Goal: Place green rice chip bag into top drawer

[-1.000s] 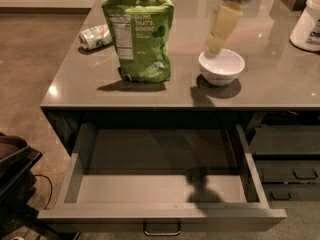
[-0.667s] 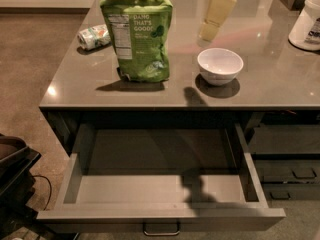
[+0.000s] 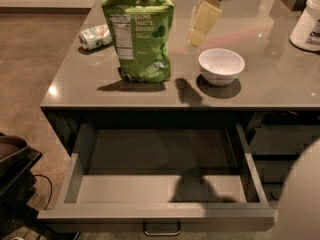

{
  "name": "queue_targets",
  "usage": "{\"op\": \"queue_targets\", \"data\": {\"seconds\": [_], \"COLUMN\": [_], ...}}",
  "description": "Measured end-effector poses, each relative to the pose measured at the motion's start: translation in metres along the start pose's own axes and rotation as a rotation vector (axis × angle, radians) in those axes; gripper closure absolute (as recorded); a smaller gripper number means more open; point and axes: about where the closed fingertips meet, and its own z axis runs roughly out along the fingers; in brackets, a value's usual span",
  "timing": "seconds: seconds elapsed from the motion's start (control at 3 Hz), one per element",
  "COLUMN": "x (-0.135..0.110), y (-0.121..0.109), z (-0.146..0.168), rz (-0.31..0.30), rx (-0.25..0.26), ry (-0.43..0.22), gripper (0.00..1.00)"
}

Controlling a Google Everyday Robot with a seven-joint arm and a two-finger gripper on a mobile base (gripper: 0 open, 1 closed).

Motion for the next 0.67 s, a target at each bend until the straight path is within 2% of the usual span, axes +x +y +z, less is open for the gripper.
{"op": "queue_targets", "data": {"seconds": [0.33,0.67], "x": [-0.018,-0.055], "y": [-0.022,-0.049], "z": [0.018,0.023], "rz": [-0.034,-0.104], "rx": [-0.022,0.002], "ry": [-0.042,-0.075], "gripper": [0.00,0.00]}}
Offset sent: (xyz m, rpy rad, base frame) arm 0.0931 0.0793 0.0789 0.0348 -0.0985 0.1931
